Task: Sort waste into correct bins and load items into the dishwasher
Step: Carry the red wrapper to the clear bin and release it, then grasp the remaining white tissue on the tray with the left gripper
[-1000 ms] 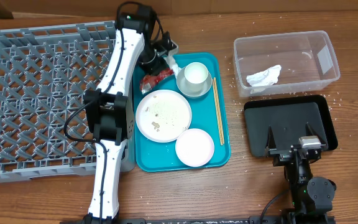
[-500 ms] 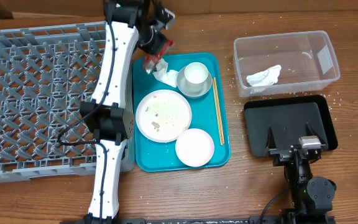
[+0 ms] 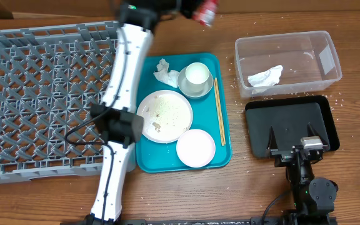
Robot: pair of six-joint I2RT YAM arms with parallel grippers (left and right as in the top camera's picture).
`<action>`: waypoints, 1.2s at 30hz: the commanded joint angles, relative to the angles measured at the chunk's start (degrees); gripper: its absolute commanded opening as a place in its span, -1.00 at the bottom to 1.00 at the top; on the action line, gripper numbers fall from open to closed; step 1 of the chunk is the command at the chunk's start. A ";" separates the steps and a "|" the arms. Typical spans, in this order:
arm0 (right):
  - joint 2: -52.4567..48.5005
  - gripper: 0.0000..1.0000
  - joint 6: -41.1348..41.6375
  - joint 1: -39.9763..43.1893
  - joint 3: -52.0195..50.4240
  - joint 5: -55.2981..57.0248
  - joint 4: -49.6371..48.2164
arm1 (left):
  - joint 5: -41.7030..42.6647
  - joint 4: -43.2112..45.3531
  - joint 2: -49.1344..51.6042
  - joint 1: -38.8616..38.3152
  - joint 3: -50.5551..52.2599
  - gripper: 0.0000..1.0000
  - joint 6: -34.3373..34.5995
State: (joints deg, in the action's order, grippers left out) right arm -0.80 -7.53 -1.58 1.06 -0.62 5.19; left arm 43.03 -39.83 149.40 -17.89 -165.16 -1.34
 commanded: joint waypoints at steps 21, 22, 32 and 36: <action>0.63 1.00 0.00 -0.33 -0.59 0.50 -0.37 | -11.82 13.99 -0.02 -15.58 16.04 0.66 -1.92; 0.63 1.00 0.00 -0.33 -0.59 0.50 -0.37 | -10.21 13.73 -0.83 -14.71 16.04 0.63 -1.66; 0.63 1.00 0.00 -0.33 -0.59 0.50 -0.37 | -10.86 -9.62 -12.94 -1.33 16.02 0.55 -8.39; 0.63 1.00 0.00 -0.33 -0.59 0.50 -0.37 | -20.61 -22.25 -14.56 5.73 16.02 0.31 -9.27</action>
State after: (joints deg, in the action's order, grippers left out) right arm -0.78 -7.53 -1.58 1.06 -0.60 5.15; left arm 30.15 -57.60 138.87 -17.65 -148.75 -7.22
